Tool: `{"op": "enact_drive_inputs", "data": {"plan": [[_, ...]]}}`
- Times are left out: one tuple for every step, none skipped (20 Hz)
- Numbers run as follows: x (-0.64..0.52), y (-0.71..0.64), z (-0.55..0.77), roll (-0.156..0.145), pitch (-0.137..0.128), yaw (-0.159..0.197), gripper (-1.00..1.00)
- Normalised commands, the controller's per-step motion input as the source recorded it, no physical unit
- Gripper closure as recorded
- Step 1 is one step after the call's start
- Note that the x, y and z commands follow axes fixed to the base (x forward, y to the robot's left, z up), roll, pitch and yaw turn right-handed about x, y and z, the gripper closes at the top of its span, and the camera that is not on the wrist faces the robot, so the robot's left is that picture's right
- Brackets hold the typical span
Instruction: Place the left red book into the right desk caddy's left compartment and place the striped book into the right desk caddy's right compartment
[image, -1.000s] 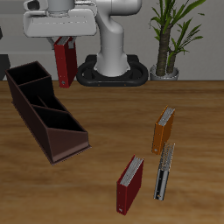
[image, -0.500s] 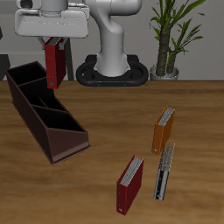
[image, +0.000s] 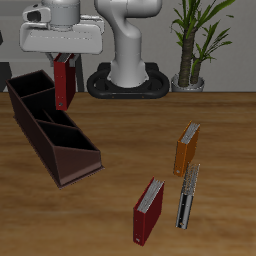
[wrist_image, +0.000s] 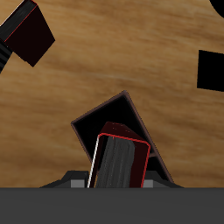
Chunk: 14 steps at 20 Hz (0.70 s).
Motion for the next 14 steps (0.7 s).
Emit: {"op": "enact_drive_inputs", "data": {"plan": [[-0.01, 0.09, -0.11, -0.033, -0.063, 0.086, 1.0], [-0.03, 0.06, -0.06, 0.013, -0.004, -0.011, 1.0], [-0.02, 0.15, -0.15, 0.057, 0.031, -0.048, 1.0], [-0.01, 0.09, -0.1, -0.012, -0.007, 0.076, 1.0], [0.02, 0.09, -0.13, -0.064, -0.076, 0.118, 1.0], [-0.1, 0.01, -0.01, 0.0, 0.0, 0.0, 1.0], [0.07, 0.13, -0.18, 0.083, 0.063, -0.034, 1.0], [0.08, 0.03, -0.1, -0.051, -0.044, 0.068, 1.0], [0.04, -0.04, -0.04, -0.031, 0.007, -0.002, 1.0], [-0.03, -0.02, -0.03, 0.023, 0.0, -0.028, 1.0], [0.06, -0.08, -0.02, -0.029, -0.049, 0.025, 1.0], [0.11, -0.1, -0.05, -0.023, -0.002, -0.046, 1.0], [0.14, -0.05, -0.16, -0.024, -0.034, 0.034, 1.0], [0.07, -0.08, -0.2, -0.027, 0.03, -0.044, 1.0]]}}
